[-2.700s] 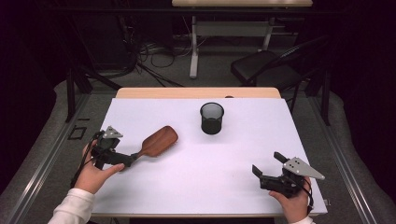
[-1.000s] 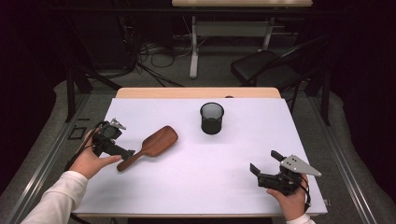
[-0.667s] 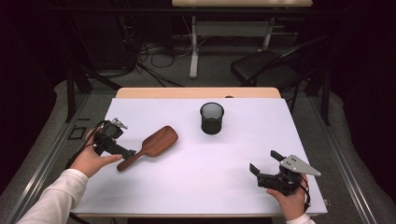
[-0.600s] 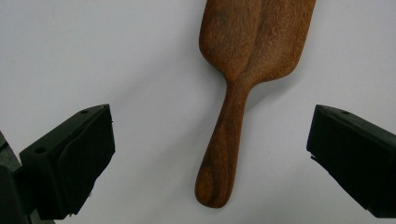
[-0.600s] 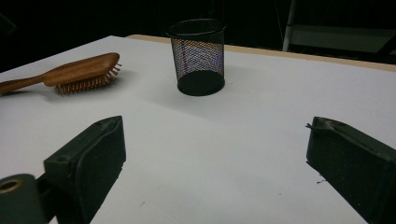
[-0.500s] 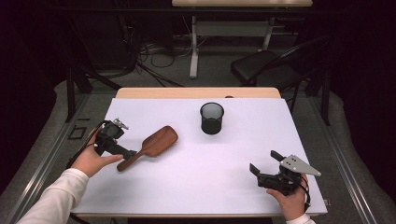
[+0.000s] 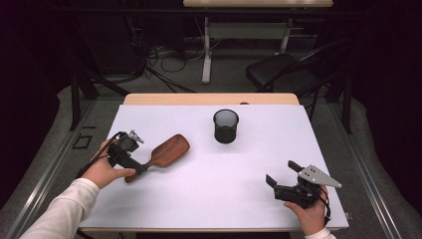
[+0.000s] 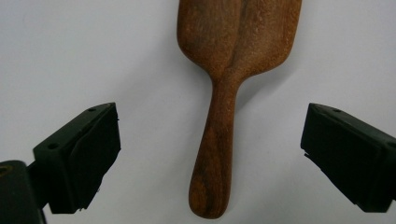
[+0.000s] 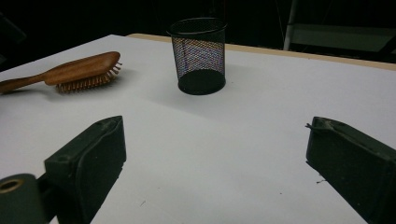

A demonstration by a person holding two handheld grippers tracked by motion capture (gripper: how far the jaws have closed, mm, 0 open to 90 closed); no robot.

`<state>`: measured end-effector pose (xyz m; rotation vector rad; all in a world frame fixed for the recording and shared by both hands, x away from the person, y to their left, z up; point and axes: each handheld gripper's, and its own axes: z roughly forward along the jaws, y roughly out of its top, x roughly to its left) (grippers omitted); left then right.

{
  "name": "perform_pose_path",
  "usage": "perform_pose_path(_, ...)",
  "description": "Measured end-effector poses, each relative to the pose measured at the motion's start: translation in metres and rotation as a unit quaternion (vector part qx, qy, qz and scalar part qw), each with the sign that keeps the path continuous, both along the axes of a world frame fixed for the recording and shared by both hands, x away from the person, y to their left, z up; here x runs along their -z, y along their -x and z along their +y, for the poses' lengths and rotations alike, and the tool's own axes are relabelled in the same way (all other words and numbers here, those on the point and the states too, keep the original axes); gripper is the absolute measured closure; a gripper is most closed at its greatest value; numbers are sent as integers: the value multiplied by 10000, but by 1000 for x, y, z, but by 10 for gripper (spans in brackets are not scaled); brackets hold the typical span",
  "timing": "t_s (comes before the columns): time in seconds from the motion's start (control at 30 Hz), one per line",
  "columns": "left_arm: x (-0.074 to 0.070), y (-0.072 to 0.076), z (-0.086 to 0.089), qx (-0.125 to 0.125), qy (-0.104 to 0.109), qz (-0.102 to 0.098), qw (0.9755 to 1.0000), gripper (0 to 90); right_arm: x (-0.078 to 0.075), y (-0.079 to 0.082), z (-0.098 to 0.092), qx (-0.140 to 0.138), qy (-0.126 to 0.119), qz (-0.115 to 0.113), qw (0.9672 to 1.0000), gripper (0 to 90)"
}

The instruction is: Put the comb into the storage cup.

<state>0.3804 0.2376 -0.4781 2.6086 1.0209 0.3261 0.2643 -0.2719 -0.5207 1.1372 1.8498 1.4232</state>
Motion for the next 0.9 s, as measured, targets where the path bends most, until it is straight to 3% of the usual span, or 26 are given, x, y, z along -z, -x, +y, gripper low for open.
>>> perform_pose_path(0.3,8,-2,-10,214,-184,93,9996,151,1,0,0,-15,-7,12,10000,50)
perform_pose_path(0.73,18,-11,-11,6,-350,186,9992,174,1,0,1,-35,23,39,10000,57)
perform_pose_path(0.9,21,-14,-14,93,-377,230,9990,196,1,-1,0,-36,48,43,10000,58)
